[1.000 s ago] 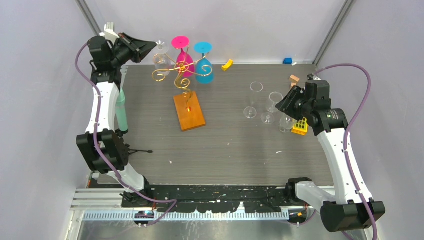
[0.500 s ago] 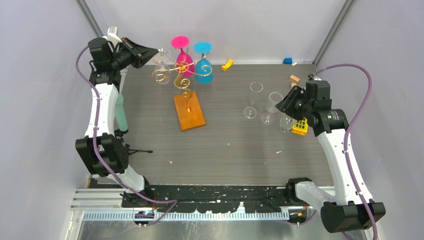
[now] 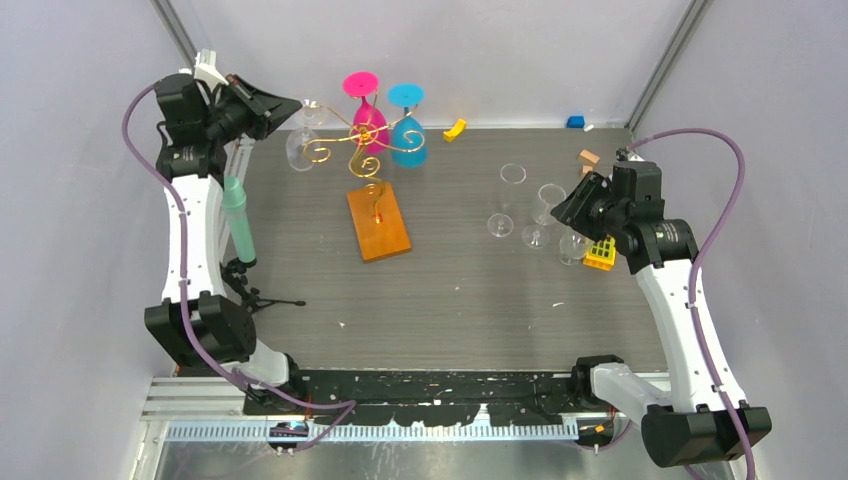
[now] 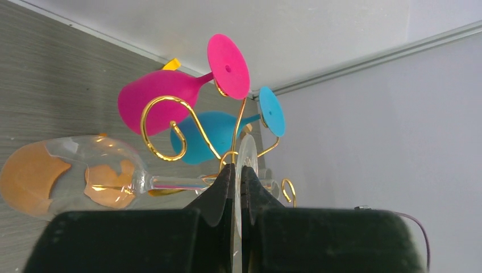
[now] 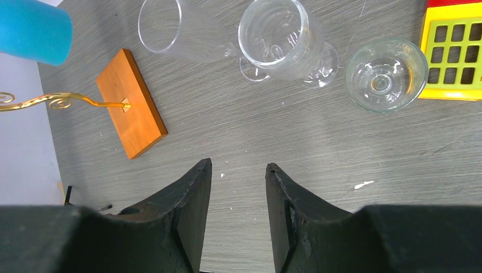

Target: Take the wine glass off the wine glass rack

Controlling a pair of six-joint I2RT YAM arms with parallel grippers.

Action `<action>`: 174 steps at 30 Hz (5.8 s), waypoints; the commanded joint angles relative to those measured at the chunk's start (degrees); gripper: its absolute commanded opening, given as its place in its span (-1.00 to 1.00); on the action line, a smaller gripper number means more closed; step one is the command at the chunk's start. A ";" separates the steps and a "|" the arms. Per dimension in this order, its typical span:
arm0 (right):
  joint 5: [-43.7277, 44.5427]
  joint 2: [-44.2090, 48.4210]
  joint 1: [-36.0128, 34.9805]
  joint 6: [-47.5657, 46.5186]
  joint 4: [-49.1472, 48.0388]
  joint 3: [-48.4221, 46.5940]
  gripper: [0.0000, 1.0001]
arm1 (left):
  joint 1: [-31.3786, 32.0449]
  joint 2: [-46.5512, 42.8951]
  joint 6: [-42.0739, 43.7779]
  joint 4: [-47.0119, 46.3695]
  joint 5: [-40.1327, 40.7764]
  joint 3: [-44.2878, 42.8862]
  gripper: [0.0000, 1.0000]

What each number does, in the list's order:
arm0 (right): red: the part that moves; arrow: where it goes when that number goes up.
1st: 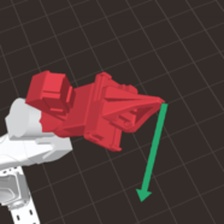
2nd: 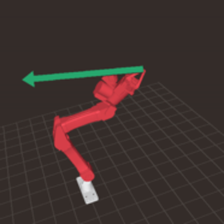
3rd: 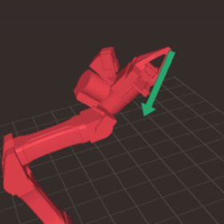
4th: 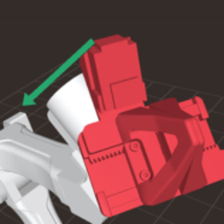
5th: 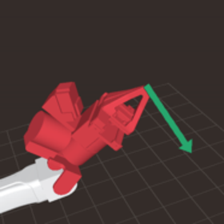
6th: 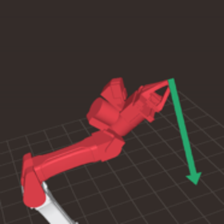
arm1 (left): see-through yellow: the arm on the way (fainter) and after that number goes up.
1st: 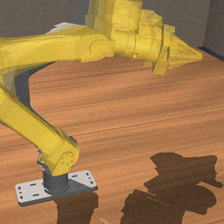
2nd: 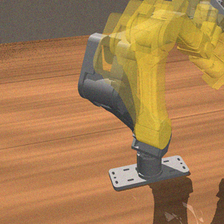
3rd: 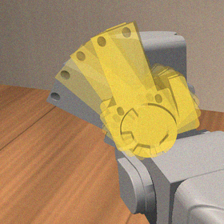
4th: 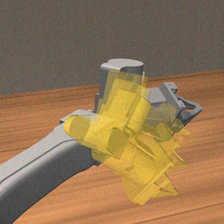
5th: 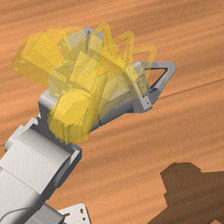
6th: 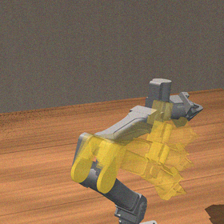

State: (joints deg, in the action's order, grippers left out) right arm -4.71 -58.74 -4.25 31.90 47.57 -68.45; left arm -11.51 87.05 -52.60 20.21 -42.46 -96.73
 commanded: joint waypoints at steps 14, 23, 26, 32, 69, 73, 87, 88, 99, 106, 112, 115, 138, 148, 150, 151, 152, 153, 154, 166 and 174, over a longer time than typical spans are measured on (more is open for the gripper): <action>-7.52 3.52 0.03 0.47 -4.75 0.14 0.17 | -0.53 -11.85 7.86 8.69 3.58 -10.92 -1.00; -15.86 6.96 0.03 2.60 -13.96 3.21 0.42 | -0.45 -19.92 -3.97 -2.74 -4.83 -10.00 -1.00; -20.71 7.98 0.03 4.51 -18.35 4.48 0.42 | 0.39 -20.93 -12.60 -11.52 -8.72 -7.48 -1.00; -30.72 9.10 -0.30 11.97 -35.30 7.16 0.42 | 3.74 -21.28 -29.15 -29.90 -9.96 -2.50 -1.00; -48.35 9.60 -14.20 -4.63 -52.09 2.72 0.34 | 51.13 -17.74 -31.23 -30.60 13.05 16.66 -1.00; -47.99 7.09 -15.77 -6.92 -50.51 1.19 0.33 | 51.32 -18.69 -31.97 -30.46 14.37 18.47 -1.00; -46.79 2.35 -21.78 -10.89 -45.71 -1.74 -0.19 | 51.67 -20.91 -33.29 -29.88 17.43 20.88 -1.00; -46.66 1.91 -22.10 -10.54 -45.68 -1.95 -0.26 | 51.67 -20.95 -33.15 -29.61 17.90 20.99 -1.00; -41.36 2.06 -24.54 -9.31 -47.10 -0.53 -0.98 | 51.68 -20.72 -33.08 -30.67 19.35 21.74 -0.84; -29.49 4.36 -24.58 -2.12 -56.90 3.80 -0.99 | 51.67 -22.80 -29.58 -30.89 22.54 24.26 -0.04; -14.39 7.53 -24.58 2.84 -61.40 6.23 -0.99 | 51.70 -26.39 -27.52 -32.40 26.39 31.80 0.42; -8.43 9.21 -24.58 4.85 -62.49 7.53 -0.99 | 51.67 -27.47 -25.89 -32.78 26.53 34.14 0.59; 19.58 12.35 -24.58 34.54 -75.52 20.81 -0.99 | 53.34 -23.99 -28.60 -39.35 19.94 35.28 0.46; 19.27 13.47 -24.58 38.49 -76.79 22.31 -0.99 | 53.51 -23.92 -27.29 -36.88 21.95 33.87 0.41; 18.58 13.33 -24.58 39.33 -76.12 22.08 -0.99 | 53.56 -23.24 -27.26 -37.14 21.45 32.78 0.36; 18.15 13.27 -24.58 40.07 -75.95 22.01 -0.99 | 53.60 -22.89 -27.28 -37.29 21.30 32.37 0.33; 17.85 13.07 -24.58 40.43 -75.76 22.01 -0.99 | 53.61 -22.56 -27.09 -37.63 21.21 32.05 0.31; 17.35 12.87 -24.58 41.22 -75.73 22.07 -0.99 | 53.67 -22.27 -27.02 -37.95 21.19 31.68 0.28; 17.14 12.78 -24.58 41.62 -75.70 22.24 -0.99 | 53.76 -21.86 -26.97 -38.08 21.11 31.31 0.25; 14.40 11.55 -24.58 45.41 -76.39 24.19 -0.99 | 55.48 -19.01 -26.31 -39.75 22.17 28.79 -0.18; 13.88 11.51 -24.58 45.70 -76.19 25.33 -0.99 | 55.63 -19.59 -22.58 -38.59 24.21 28.74 -1.00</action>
State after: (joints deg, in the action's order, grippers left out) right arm 9.45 -47.64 -28.77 77.45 -24.80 -43.07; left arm 43.66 68.60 -78.37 -15.64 -19.64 -65.54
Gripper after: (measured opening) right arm 0.175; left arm 0.039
